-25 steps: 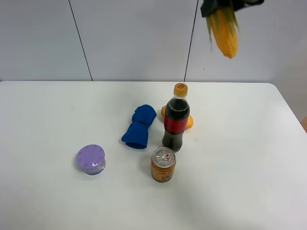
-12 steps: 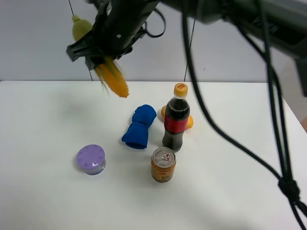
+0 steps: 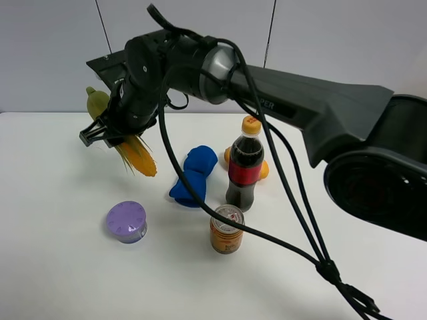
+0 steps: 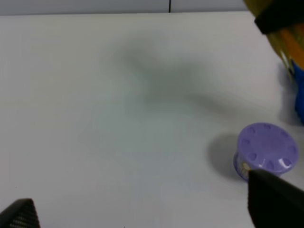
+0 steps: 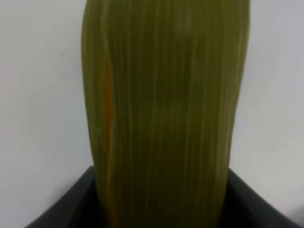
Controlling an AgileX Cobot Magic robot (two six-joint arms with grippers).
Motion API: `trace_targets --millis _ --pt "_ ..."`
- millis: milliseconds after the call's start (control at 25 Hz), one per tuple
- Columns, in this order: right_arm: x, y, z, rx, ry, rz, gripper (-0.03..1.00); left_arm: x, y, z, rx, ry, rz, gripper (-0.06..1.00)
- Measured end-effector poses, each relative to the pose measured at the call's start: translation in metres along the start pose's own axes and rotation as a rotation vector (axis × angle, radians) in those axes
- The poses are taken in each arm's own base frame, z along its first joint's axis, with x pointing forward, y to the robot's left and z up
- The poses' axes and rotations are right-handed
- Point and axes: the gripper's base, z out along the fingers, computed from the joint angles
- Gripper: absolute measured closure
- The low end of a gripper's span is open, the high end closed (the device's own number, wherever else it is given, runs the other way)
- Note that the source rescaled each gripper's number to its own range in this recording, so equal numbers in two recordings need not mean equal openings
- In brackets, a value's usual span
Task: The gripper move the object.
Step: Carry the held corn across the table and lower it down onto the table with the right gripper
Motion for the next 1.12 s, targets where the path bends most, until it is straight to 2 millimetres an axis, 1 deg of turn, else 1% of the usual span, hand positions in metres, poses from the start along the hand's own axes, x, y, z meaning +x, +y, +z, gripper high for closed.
trace_targets --millis 160,440,600,880,1120 --pt "0.009 -0.003 0.024 0.010 0.014 -0.006 0.92 0.000 0.000 0.000 0.000 0.000 0.000 -0.06" --pt "0.022 -0.008 0.064 0.025 -0.019 -0.017 0.92 0.000 0.000 0.000 0.000 0.000 0.000 -0.06" --pt "0.032 -0.011 0.086 0.032 -0.018 -0.023 0.92 0.000 0.000 0.000 0.000 0.000 0.000 -0.06" --pt "0.049 -0.015 0.112 0.040 0.018 -0.028 0.92 0.000 0.000 0.000 0.000 0.000 0.000 -0.06" --pt "0.051 -0.015 0.115 0.041 0.021 -0.028 0.92 0.000 0.000 0.000 0.000 0.000 0.000 -0.06"
